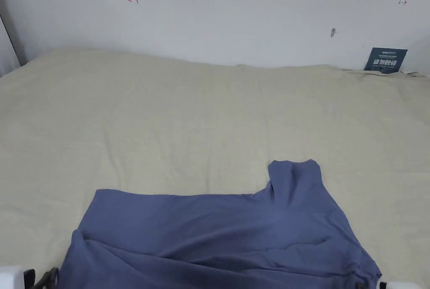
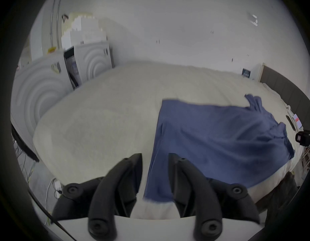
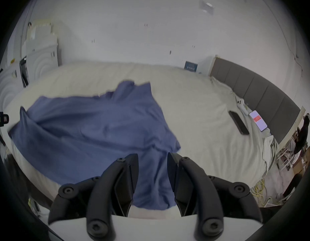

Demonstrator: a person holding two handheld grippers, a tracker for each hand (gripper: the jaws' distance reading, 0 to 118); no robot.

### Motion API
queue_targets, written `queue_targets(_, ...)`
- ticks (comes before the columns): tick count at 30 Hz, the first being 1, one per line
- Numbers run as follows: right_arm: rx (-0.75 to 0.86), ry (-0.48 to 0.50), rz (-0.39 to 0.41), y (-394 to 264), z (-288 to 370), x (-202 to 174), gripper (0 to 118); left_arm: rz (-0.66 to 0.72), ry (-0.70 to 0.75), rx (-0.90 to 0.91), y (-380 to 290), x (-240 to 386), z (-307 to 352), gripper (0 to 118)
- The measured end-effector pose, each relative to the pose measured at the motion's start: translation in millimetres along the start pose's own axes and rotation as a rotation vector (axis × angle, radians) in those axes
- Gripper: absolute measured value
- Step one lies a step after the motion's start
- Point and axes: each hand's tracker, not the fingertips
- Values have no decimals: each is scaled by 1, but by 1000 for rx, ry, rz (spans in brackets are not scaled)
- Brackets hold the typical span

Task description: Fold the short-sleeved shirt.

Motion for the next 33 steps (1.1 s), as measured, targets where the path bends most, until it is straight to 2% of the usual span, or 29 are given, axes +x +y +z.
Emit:
queue_targets(6,157,38,-43,31,-1,-24,37,-37,-47,115,29,18,-7,40)
queue_targets(7,175,46,-51,36,-3,-30,34,-44,-51,128,34,23,-9,38)
queue_targets(8,186,60,-55,39,-6,-34,19,-51,-58,151,37,27,-10,35)
queue_targets(9,202,65,-62,42,-8,-40,5,-55,-60,161,39,29,-15,29)
queue_targets(11,206,69,-45,47,-14,-51,1,-64,-70,180,45,36,-19,2)
queue_targets(12,208,85,-42,50,-16,-55,1,-64,-67,190,47,40,-21,0)
queue_targets(14,218,96,-53,53,-19,-64,1,-59,-102,194,50,45,-24,0)
queue_targets(18,221,96,-25,58,-26,-80,1,-54,-103,175,59,45,-46,0)
queue_targets(27,179,125,-27,70,-47,-91,1,22,-158,-122,110,6,-169,0)
queue_targets(33,152,125,-23,72,-59,-93,1,-46,-145,-296,127,11,-212,4)
